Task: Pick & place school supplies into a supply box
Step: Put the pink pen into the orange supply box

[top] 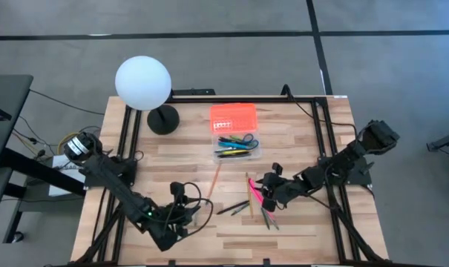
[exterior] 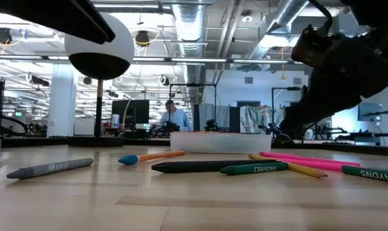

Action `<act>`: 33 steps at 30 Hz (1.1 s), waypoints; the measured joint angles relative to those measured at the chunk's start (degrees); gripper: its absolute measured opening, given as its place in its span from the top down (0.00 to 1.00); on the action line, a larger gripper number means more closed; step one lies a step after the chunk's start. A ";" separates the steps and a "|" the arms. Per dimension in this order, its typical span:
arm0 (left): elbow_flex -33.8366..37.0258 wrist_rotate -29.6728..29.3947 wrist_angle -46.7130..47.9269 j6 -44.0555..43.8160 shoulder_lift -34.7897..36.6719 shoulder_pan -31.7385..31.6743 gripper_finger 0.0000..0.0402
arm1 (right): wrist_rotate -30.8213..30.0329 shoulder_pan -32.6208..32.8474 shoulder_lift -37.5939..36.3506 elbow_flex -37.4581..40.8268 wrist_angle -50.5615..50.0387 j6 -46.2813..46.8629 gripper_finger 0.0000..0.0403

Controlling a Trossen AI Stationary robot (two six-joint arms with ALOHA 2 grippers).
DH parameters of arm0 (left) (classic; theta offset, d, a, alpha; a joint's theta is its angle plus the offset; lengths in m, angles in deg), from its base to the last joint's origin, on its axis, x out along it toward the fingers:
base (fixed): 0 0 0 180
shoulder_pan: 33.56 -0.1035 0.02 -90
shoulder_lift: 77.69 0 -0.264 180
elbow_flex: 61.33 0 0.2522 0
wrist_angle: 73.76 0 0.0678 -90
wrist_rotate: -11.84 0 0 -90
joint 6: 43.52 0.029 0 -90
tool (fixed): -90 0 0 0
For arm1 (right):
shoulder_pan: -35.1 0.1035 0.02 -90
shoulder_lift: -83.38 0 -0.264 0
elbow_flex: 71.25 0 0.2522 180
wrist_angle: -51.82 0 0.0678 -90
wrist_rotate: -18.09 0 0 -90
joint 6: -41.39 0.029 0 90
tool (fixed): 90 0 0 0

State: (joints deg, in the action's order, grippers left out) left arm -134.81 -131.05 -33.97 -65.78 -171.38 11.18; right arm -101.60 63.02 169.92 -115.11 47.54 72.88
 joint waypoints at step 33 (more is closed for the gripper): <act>0.00 -0.37 0.06 -1.32 -0.04 0.45 0.69 | -3.97 0.83 9.99 -0.33 -2.51 5.95 0.74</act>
State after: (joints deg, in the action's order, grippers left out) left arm -134.81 -131.42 -33.91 -67.10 -171.42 11.63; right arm -105.57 63.85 179.91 -115.44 45.03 78.83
